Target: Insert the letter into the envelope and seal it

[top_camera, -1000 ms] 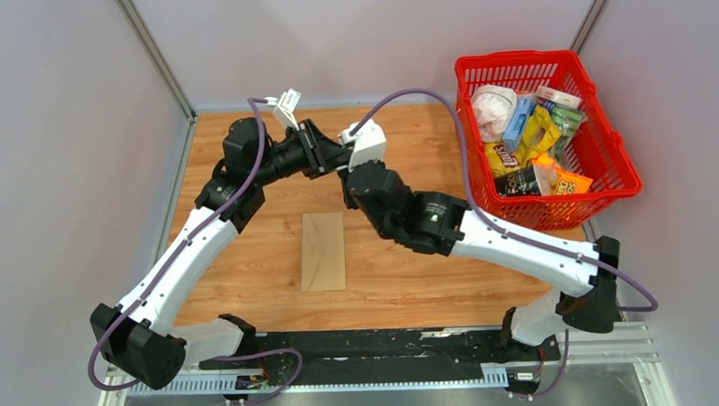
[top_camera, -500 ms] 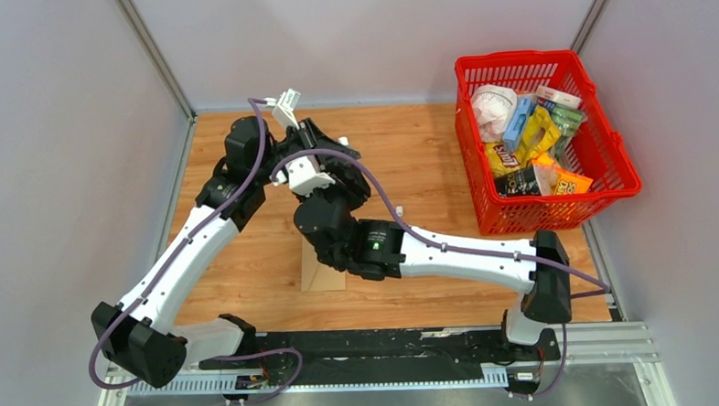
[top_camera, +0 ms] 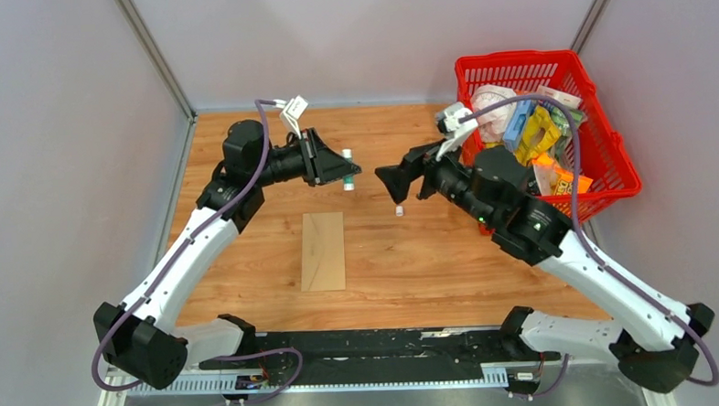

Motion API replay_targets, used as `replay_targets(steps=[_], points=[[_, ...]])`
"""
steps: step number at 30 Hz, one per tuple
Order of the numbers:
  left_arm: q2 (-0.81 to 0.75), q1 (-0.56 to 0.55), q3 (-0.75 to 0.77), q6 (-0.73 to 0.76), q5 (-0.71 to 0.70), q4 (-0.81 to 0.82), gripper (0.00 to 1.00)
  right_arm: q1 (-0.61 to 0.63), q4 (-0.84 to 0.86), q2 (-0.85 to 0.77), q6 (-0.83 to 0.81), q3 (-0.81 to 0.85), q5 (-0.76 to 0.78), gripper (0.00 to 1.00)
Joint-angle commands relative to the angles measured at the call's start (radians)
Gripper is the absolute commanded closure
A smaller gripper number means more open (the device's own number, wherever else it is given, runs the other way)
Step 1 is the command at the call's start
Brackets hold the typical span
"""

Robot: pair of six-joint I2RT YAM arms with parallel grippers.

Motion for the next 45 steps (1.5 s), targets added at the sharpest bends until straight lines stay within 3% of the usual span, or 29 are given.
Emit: replay_targets(steps=[1, 7, 9, 14, 18, 23, 27, 31, 34, 36, 40, 45], points=[[-0.038, 0.001, -0.033, 0.045, 0.200, 0.195, 1.00, -0.098, 0.157, -0.042, 0.218, -0.133, -0.539, 0.09], [-0.047, 0.001, -0.067, 0.022, 0.297, 0.298, 1.00, -0.169, 0.312, -0.027, 0.343, -0.190, -0.723, 0.10], [-0.045, 0.001, -0.069, 0.022, 0.289, 0.292, 1.00, -0.170, 0.312, -0.008, 0.360, -0.184, -0.740, 0.11], [-0.025, 0.001, -0.106, -0.091, 0.292, 0.459, 1.00, -0.169, 0.544, 0.070, 0.516, -0.228, -0.817, 0.14], [-0.013, 0.000, -0.122, -0.145, 0.273, 0.523, 1.00, -0.164, 0.668, 0.140, 0.619, -0.241, -0.789, 0.16], [-0.018, 0.000, -0.118, -0.149, 0.217, 0.517, 1.00, -0.135, 0.623, 0.173, 0.588, -0.199, -0.711, 0.27], [-0.033, 0.000, -0.109, -0.119, 0.165, 0.459, 1.00, -0.124, 0.542, 0.167, 0.567, -0.170, -0.621, 0.50], [-0.045, 0.000, -0.066, -0.022, 0.070, 0.291, 1.00, -0.097, 0.378, 0.159, 0.506, -0.112, -0.469, 0.78], [-0.048, 0.000, -0.026, 0.034, -0.025, 0.145, 1.00, -0.049, 0.211, 0.173, 0.440, -0.029, -0.304, 0.92], [-0.042, 0.000, 0.003, 0.054, -0.077, 0.062, 1.00, 0.016, 0.104, 0.194, 0.368, 0.041, -0.152, 0.94], [-0.011, -0.009, 0.048, 0.053, -0.149, -0.041, 1.00, 0.208, -0.100, 0.303, 0.210, 0.238, 0.311, 0.95], [0.036, -0.028, 0.085, 0.042, -0.211, -0.124, 1.00, 0.382, -0.202, 0.514, -0.039, 0.445, 0.804, 0.97]])
